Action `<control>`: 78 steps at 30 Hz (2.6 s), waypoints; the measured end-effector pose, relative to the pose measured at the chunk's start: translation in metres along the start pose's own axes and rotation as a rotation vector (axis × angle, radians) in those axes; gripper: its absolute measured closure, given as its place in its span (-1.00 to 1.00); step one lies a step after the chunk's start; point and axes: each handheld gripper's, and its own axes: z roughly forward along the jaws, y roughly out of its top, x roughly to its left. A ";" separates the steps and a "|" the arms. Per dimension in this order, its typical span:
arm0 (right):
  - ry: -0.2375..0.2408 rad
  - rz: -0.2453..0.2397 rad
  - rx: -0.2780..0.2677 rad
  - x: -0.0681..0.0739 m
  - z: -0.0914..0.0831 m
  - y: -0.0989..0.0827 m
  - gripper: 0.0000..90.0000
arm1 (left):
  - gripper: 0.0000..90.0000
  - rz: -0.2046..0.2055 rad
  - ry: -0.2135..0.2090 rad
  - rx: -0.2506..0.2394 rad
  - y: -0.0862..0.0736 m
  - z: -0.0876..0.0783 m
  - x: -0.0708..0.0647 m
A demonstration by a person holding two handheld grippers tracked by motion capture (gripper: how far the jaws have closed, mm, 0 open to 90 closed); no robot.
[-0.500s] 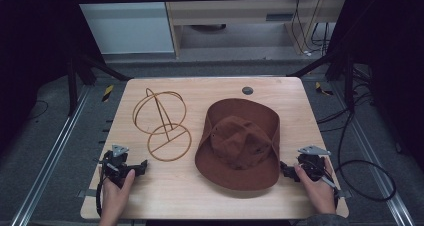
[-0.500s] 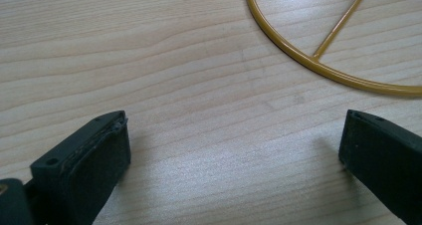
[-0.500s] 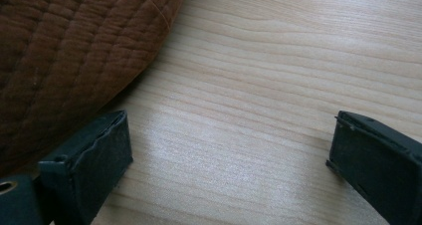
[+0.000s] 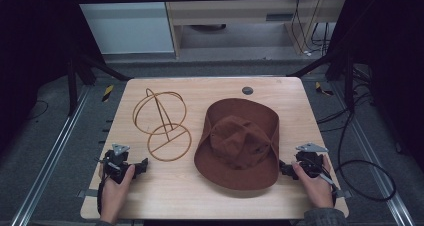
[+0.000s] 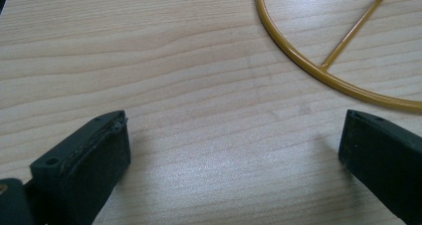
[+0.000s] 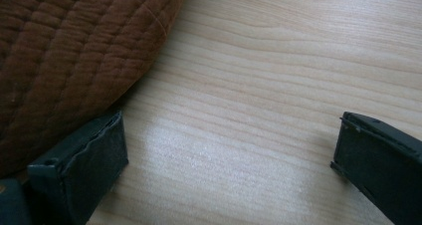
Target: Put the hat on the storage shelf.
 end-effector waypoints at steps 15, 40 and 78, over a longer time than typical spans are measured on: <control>-0.034 -0.097 -0.035 0.009 -0.037 0.021 -0.75 | -1.00 0.017 -0.011 0.003 0.002 0.002 0.001; 0.216 -0.375 0.147 0.065 -0.060 0.168 -0.58 | -1.00 0.035 -0.030 0.004 0.003 0.003 0.002; 0.401 -0.336 0.345 0.122 0.014 0.197 0.14 | -1.00 0.043 -0.037 0.004 0.003 0.003 -0.001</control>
